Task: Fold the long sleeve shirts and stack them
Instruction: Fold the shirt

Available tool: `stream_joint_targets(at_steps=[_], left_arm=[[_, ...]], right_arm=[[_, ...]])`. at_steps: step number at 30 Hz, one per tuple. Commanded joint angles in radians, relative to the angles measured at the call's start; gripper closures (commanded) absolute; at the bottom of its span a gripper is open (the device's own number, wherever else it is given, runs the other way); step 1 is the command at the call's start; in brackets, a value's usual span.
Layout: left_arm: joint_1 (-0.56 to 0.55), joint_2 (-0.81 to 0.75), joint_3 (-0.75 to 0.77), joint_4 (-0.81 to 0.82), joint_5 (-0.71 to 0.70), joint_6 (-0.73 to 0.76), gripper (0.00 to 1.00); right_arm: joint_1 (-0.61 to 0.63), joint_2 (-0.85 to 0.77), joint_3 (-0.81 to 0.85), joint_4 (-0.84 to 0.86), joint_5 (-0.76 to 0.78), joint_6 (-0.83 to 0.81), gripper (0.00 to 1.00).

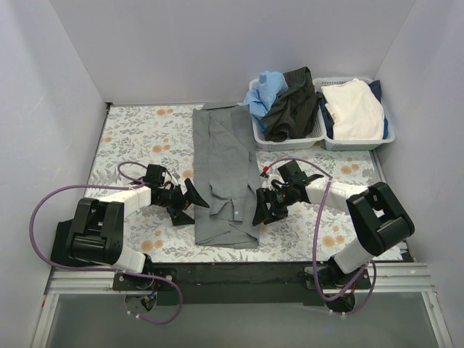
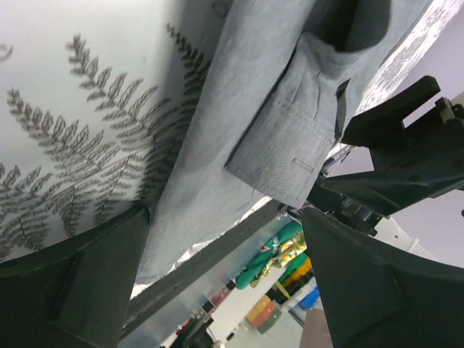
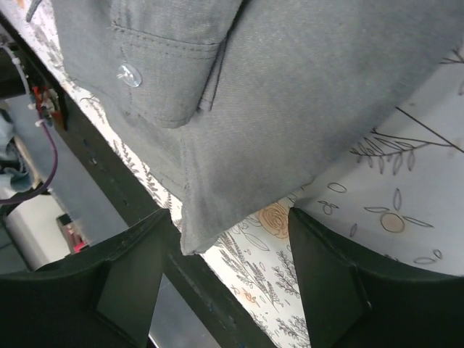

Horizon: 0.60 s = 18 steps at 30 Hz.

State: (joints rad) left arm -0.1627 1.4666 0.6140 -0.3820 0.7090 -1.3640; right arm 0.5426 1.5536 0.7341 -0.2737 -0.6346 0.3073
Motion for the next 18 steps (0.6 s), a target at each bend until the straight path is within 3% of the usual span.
stream_joint_targets(at_steps=[1, 14, 18], left_arm=[[0.000, 0.005, -0.037, -0.120, -0.048, 0.023, 0.14], [-0.006, 0.057, -0.062, -0.115, -0.025, -0.027, 0.49], [-0.038, 0.075, -0.069, -0.092, -0.034, -0.046, 0.65]], right_arm=[[-0.001, 0.048, -0.010, 0.039, -0.031, 0.003, 0.28], [-0.001, 0.135, 0.050, 0.064, -0.046, 0.041, 0.51], [0.000, 0.146, 0.063, 0.062, -0.053, 0.050, 0.57]])
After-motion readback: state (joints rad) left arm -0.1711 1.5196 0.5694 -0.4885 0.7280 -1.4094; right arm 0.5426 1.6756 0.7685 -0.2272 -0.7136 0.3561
